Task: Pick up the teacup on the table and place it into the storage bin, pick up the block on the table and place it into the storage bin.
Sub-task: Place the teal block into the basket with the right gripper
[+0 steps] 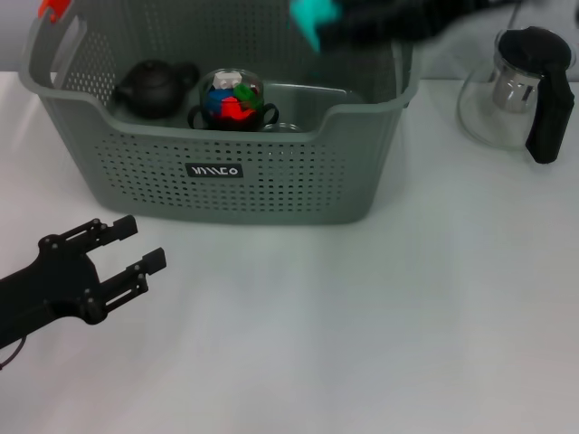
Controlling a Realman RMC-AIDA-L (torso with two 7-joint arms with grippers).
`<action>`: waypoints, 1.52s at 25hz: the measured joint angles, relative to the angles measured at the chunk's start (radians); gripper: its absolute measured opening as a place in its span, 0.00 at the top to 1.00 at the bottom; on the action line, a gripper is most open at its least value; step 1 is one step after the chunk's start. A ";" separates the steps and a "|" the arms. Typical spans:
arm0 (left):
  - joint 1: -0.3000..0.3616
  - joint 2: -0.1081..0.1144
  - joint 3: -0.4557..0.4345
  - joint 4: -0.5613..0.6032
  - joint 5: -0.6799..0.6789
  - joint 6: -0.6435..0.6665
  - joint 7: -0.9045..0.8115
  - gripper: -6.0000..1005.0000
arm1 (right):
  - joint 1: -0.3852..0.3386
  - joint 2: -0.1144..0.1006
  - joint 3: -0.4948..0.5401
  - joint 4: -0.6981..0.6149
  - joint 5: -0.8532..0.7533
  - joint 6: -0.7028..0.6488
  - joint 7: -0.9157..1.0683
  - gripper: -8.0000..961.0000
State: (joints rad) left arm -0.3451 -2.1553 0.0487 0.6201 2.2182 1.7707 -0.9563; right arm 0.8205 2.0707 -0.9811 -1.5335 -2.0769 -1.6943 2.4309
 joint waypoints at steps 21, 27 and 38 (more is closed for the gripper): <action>-0.001 -0.001 -0.004 -0.002 0.000 -0.001 -0.003 0.39 | 0.538 0.027 -0.258 0.826 -0.618 0.734 0.135 0.45; 0.000 -0.002 -0.004 -0.002 0.000 -0.002 -0.002 0.38 | 0.570 0.034 -0.272 0.958 -0.590 0.863 0.127 0.44; -0.006 -0.002 -0.004 -0.005 0.000 -0.013 0.000 0.38 | 0.573 0.041 -0.320 1.070 -0.532 0.970 0.128 0.43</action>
State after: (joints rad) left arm -0.3513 -2.1575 0.0444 0.6151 2.2182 1.7578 -0.9564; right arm 1.3931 2.1113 -1.3011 -0.4631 -2.6089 -0.7240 2.5585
